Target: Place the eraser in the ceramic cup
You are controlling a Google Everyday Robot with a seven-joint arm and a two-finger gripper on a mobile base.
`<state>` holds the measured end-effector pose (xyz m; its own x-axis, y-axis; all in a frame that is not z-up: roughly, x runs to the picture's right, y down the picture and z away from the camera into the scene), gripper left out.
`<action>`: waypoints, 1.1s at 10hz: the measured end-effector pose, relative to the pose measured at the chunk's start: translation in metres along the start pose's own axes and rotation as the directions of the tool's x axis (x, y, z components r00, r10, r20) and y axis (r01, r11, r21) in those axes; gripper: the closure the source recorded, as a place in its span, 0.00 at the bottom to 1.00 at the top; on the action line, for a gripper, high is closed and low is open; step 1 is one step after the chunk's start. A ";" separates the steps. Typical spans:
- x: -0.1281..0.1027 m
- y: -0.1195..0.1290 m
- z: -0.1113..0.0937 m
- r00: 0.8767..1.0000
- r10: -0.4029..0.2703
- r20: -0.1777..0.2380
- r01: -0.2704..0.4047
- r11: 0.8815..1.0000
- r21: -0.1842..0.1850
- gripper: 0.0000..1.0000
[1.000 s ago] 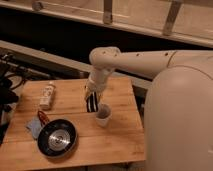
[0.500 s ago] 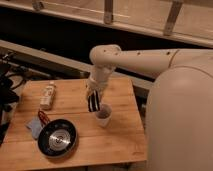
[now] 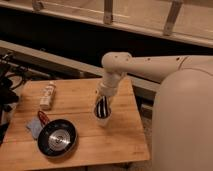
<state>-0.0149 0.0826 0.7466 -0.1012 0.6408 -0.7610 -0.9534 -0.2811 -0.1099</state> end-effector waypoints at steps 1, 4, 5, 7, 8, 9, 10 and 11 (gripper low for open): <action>0.002 -0.001 0.001 1.000 0.003 -0.004 -0.003 1.000 -0.001 0.81; 0.009 -0.004 0.005 1.000 0.011 -0.015 -0.011 1.000 -0.009 0.50; 0.011 -0.007 0.006 1.000 0.018 -0.016 -0.019 1.000 -0.010 0.42; 0.017 -0.013 0.007 0.999 0.032 -0.010 -0.033 0.999 -0.023 0.23; 0.019 -0.014 0.007 0.999 0.034 -0.004 -0.034 0.999 -0.033 0.20; 0.021 -0.013 0.007 1.000 0.021 0.009 -0.021 0.999 -0.044 0.20; 0.023 -0.010 0.004 1.000 0.002 0.029 -0.001 0.998 -0.055 0.21; 0.020 -0.005 0.000 0.999 -0.025 0.040 0.027 0.998 -0.051 0.30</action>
<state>-0.0127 0.0971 0.7317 -0.0883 0.6758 -0.7318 -0.9401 -0.2993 -0.1630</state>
